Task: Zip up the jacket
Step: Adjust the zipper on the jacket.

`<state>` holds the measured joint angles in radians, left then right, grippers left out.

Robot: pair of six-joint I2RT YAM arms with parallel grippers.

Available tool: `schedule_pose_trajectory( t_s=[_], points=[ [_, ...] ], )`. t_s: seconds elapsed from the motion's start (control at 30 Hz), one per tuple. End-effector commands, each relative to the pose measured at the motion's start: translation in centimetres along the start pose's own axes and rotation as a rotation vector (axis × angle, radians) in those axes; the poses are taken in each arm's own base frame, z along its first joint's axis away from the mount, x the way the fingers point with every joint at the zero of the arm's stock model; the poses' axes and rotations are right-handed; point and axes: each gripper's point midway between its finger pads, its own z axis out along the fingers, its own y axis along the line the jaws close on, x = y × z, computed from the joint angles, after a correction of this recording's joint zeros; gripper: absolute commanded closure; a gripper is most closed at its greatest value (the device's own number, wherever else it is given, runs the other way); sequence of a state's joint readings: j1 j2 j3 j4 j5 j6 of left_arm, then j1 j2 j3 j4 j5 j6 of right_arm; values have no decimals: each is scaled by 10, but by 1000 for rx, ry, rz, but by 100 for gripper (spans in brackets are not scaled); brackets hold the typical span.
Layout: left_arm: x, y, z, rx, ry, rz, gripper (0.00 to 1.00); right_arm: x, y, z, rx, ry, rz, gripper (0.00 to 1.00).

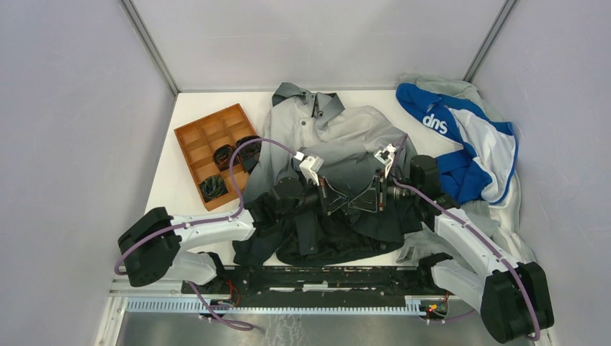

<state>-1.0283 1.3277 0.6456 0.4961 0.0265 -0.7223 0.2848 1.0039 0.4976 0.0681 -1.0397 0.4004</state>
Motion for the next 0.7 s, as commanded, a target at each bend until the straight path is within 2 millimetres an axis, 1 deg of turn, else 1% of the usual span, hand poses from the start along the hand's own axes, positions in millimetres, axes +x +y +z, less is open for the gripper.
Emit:
schedule_pose_trajectory(
  t_s=[0.0, 0.03, 0.1, 0.3, 0.33, 0.4, 0.47, 0.57, 0.63, 0.67],
  points=[
    [-17, -12, -2, 41, -66, 34, 98, -4, 2, 0, -20, -11, -51, 57],
    [-18, -13, -2, 42, -66, 33, 98, -3, 1, 0, -19, -10, -51, 54],
    [-18, -14, -2, 45, -65, 31, 98, -2, 0, 0, -17, -7, -46, 52],
    [-19, -17, -1, 58, -68, 25, 98, -1, 0, 3, -19, 2, -47, 54],
    [-19, -17, 0, 60, -67, 23, 98, -1, 1, 4, -23, 5, -47, 55],
    [-19, -18, 0, 62, -68, 20, 98, -1, 2, 5, -28, 7, -51, 62],
    [-20, -18, 0, 63, -68, 19, 98, -1, 3, 5, -33, 9, -54, 74],
    [-19, -18, 0, 61, -69, 15, 96, 0, 4, 5, -41, 11, -58, 87],
    [-19, -17, -2, 55, -67, 13, 89, -2, 6, 5, -47, 7, -68, 94],
    [-18, -15, -3, 41, -59, 11, 82, -3, 7, 5, -48, 3, -75, 96]
  ],
)
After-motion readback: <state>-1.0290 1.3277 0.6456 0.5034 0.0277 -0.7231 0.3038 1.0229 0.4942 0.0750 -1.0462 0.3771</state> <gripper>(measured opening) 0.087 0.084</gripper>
